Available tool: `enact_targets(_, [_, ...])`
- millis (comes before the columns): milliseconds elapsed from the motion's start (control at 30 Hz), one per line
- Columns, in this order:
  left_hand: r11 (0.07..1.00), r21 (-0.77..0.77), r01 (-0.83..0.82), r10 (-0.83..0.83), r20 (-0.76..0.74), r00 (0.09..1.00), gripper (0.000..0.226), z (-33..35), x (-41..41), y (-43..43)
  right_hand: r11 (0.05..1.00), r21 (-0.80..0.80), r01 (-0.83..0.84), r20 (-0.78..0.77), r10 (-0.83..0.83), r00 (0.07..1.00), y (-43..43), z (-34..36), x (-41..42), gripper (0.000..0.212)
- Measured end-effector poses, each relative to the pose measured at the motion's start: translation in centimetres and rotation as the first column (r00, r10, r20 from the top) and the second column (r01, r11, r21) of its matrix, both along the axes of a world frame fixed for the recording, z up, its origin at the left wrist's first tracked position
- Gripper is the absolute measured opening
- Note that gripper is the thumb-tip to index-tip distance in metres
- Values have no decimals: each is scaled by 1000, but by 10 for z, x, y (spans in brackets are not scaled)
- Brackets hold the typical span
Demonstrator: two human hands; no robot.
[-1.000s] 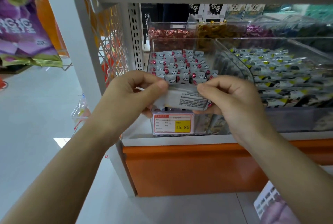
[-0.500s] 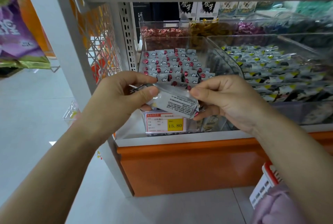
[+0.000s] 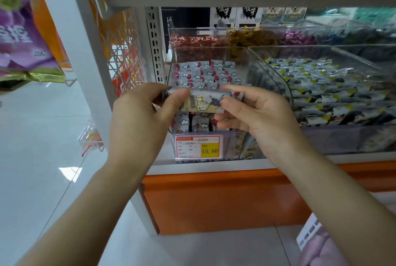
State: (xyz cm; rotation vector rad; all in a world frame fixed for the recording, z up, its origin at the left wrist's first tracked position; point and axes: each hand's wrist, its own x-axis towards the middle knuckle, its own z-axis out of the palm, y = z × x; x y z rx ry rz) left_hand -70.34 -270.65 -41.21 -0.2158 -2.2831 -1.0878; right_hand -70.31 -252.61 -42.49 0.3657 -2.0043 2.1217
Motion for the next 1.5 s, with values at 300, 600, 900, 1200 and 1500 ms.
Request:
enact_targets(300, [915, -399, 57, -20, 96, 995, 69, -5, -43, 0, 926, 108, 361, -138, -346, 928, 0, 33, -56, 13])
enact_targets(600, [916, -343, 206, -138, 213, 967, 76, -21, -61, -5, 647, 560, 518, -471, -265, 841, -30, 49, -172, 21])
enact_targets(900, [929, -247, 276, -216, 243, 946, 78, -23, -63, -5, 428, 886, 180, -218, 40, 975, -57, 35, -204, 16])
enact_targets(1200, [930, -191, 316, -267, 242, 933, 75, -27, -63, -5, 229, 921, 315, -320, -16, 947, -56, 32, -230, 17])
enact_targets(1500, [932, -192, 309, -265, 226, 938, 74, -27, -63, -4, 44, 901, 433, -426, -112, 898, -74, 20, -240, 20])
